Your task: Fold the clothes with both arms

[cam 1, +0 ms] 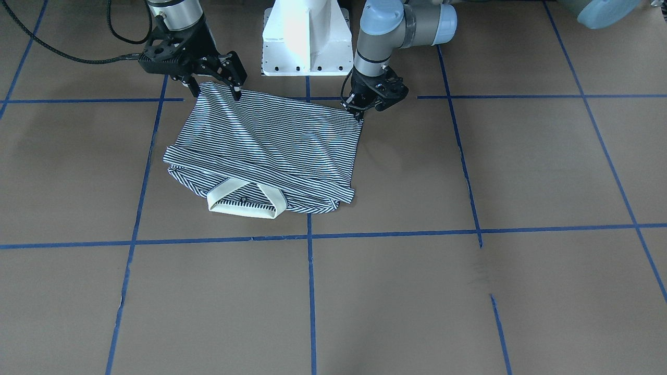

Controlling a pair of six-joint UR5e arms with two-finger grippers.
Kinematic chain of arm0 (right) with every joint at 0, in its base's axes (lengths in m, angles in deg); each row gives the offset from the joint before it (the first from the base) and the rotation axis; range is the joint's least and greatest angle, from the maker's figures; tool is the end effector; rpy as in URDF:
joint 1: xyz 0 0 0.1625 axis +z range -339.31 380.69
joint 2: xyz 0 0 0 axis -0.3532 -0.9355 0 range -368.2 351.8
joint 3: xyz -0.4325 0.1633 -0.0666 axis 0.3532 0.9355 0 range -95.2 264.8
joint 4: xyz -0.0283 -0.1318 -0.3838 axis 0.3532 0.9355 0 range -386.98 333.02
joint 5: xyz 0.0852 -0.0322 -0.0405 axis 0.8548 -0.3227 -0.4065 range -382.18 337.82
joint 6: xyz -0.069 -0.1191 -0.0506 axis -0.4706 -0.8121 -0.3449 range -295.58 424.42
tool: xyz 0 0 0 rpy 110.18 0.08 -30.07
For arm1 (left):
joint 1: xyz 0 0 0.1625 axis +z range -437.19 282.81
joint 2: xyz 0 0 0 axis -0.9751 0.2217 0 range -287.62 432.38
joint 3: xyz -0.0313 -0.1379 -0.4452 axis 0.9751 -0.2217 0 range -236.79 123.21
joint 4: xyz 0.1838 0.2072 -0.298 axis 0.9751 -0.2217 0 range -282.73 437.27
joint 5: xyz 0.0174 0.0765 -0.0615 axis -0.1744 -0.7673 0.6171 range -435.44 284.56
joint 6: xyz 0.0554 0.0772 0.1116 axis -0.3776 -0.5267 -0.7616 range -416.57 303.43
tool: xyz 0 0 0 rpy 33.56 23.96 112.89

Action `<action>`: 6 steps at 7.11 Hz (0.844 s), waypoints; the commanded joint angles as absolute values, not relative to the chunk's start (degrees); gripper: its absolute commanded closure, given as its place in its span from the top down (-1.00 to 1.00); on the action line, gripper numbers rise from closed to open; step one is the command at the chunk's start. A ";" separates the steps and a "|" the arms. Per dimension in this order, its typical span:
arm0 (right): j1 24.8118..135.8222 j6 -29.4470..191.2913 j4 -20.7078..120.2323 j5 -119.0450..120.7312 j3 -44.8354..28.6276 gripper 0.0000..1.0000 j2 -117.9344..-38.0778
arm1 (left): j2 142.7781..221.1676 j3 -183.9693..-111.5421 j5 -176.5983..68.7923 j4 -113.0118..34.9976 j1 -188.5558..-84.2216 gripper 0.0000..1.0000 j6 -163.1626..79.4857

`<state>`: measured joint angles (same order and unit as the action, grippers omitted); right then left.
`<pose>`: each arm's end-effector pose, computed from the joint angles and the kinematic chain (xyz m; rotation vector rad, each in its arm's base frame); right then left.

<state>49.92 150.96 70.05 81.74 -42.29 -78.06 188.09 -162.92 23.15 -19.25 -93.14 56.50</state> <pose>-0.4251 -0.3503 0.2924 0.0276 -0.9040 0.3126 0.6074 -0.2896 0.3488 -0.1957 0.8446 -0.5754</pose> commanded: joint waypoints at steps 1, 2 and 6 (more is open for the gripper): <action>49.95 150.99 70.05 81.71 -42.29 1.00 -78.07 | 187.78 -163.05 23.18 -18.79 -94.15 -1.00 55.76; 49.95 150.99 70.05 81.79 -42.29 1.00 -78.16 | 187.95 -162.70 23.09 -17.23 -95.90 -1.00 54.28; 49.95 151.08 70.05 81.62 -42.29 1.00 -77.98 | 190.31 -158.67 20.82 -16.24 -105.73 -1.00 42.61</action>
<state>49.95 151.01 70.05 81.65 -42.29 -78.05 188.77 -160.40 22.34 -16.28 -102.76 46.23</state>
